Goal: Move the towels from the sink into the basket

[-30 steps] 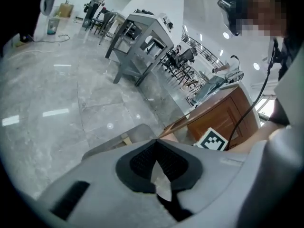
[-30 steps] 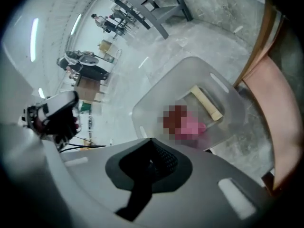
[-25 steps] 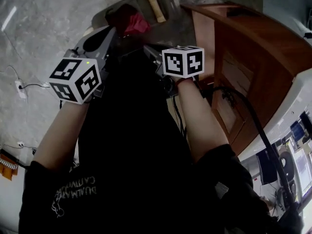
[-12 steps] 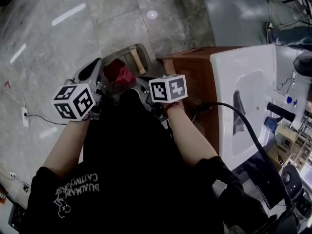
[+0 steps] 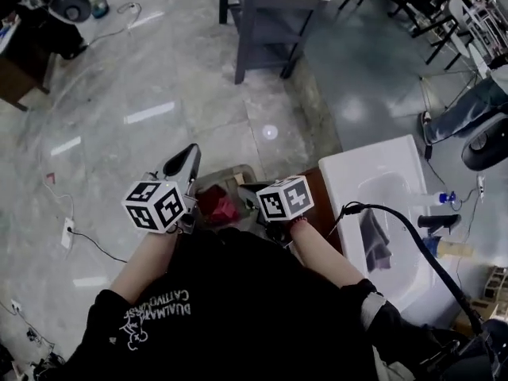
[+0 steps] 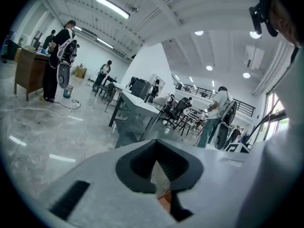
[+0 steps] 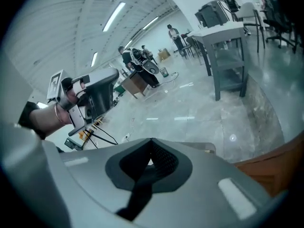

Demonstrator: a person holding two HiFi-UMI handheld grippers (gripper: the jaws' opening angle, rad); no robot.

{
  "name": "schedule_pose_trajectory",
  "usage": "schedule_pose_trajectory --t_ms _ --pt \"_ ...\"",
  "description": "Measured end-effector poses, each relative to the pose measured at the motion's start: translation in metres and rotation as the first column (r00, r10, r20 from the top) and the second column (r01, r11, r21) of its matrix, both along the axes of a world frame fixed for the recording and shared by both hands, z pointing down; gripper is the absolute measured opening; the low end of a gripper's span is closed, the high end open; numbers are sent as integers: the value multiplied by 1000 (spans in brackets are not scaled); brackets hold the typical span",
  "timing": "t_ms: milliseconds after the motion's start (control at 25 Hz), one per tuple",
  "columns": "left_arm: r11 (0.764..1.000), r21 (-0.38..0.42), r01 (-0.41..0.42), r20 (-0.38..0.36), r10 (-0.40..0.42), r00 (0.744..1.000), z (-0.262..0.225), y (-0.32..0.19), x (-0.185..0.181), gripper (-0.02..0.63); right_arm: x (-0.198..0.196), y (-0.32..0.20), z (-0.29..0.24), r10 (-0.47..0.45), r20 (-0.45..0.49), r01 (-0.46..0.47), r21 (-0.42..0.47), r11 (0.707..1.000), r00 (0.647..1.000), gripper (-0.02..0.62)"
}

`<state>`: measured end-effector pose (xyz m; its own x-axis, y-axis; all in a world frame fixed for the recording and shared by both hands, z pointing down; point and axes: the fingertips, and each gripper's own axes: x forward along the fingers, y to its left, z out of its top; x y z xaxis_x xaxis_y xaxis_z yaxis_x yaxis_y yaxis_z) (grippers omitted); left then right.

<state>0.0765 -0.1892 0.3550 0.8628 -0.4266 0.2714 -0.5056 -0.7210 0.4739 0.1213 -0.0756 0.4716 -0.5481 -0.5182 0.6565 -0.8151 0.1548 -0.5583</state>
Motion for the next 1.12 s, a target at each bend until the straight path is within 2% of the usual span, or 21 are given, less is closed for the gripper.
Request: schedule_pose_trajectory --t_ms 120,280,440,520,640,760,880,1000,1120 --pt "1000 18 -20 -16 21 1000 -30 15 -15 2 -3 19 -21 -25 -72 26 20 999 997 6" --pt "999 38 -16 -82 19 996 -81 18 -35 2 12 8 -62 53 -137 -33 142 989 989 6" --pt "994 97 -52 -169 68 983 -130 39 -39 2 18 -7 -117 124 -60 -103 278 955 991 6" --pt "990 129 -56 -202 82 976 -148 51 -43 2 16 -6 -139 138 -25 -123 311 942 990 6" --pt "977 204 -68 -252 119 960 -174 72 -50 2 13 0 -161 138 -20 -123 345 931 990 6" --pt "952 293 -87 -260 167 951 -192 94 -62 2 3 3 -178 130 24 -129 370 920 991 6" --pt "933 356 -54 -259 154 953 -205 104 -85 2 -15 5 -198 126 96 -154 392 907 987 6" --pt "926 377 -11 -284 127 951 -214 103 -105 3 -25 9 -215 142 97 -170 434 885 985 6" --pt "917 397 -42 -271 160 949 -220 110 -117 3 -28 15 -217 191 88 -210 439 873 978 6"
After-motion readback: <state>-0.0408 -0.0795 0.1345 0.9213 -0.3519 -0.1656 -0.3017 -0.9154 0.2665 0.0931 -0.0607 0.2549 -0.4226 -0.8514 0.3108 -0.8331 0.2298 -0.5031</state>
